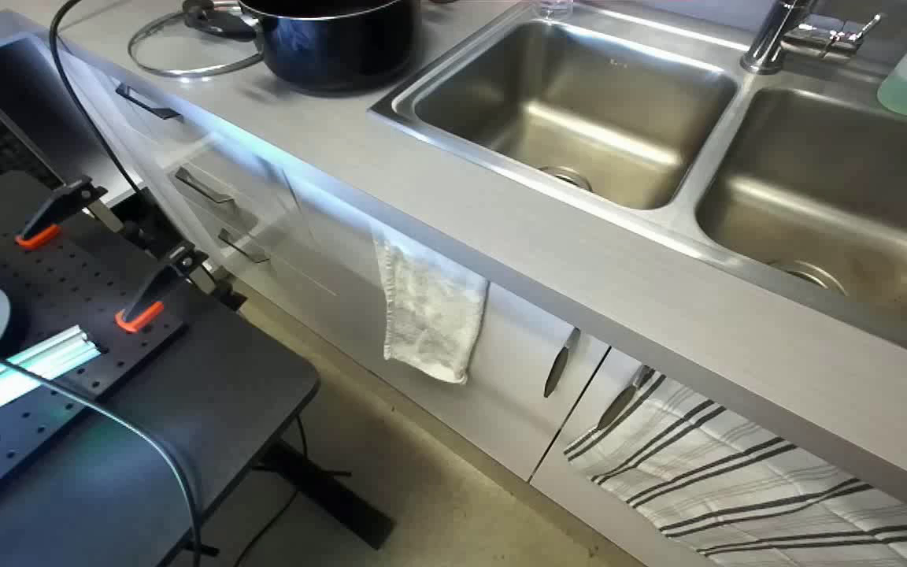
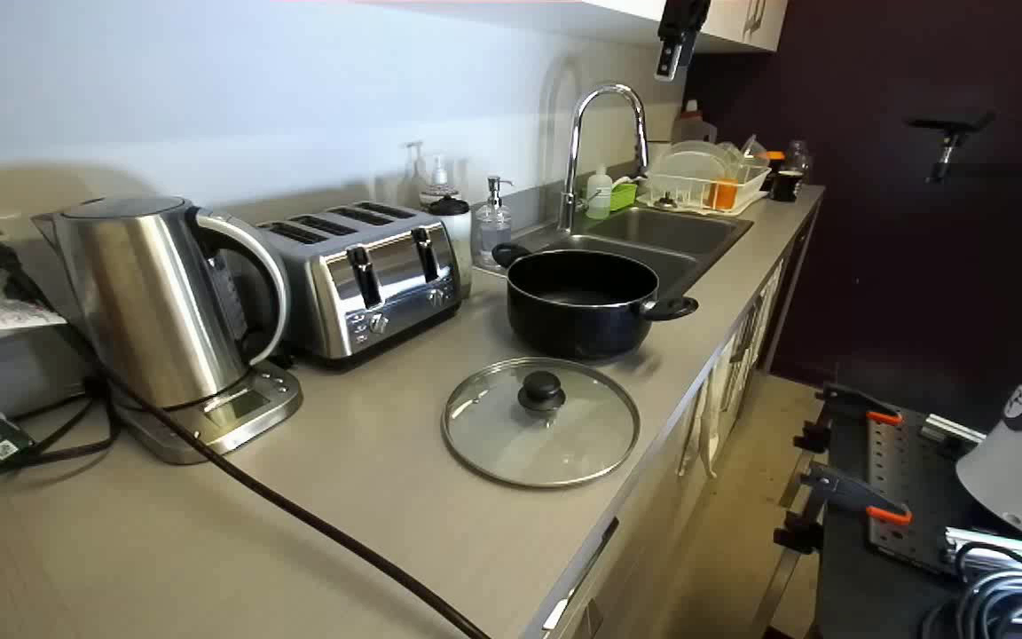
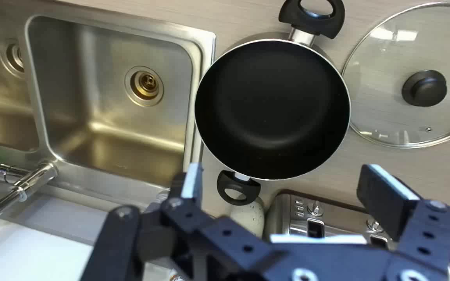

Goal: Put the glass lid on the black pot.

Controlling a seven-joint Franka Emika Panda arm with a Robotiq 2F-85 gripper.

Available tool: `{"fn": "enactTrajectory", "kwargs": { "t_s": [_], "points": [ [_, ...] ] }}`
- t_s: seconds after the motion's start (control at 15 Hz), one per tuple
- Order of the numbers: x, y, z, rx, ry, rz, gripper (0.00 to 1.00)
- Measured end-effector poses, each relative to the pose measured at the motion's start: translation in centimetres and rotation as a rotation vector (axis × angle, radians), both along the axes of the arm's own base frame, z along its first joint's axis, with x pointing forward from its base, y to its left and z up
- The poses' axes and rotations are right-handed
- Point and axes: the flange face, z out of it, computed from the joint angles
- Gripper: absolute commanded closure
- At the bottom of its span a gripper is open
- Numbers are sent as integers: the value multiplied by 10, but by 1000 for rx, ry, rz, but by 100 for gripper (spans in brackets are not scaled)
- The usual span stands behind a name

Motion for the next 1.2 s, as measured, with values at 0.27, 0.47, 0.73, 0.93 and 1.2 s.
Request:
{"fn": "enactTrajectory", "kwargs": {
  "t_s": [0.27, 0.47, 0.73, 0.93, 1.2],
  "points": [
    [0, 0, 1, 0, -1, 0, 0],
    [0, 0, 1, 0, -1, 0, 0],
    [0, 0, 0, 0, -1, 0, 0],
    [2, 8, -5, -2, 16, 23, 0],
    [9, 43, -27, -19, 77, 127, 0]
  ]
}}
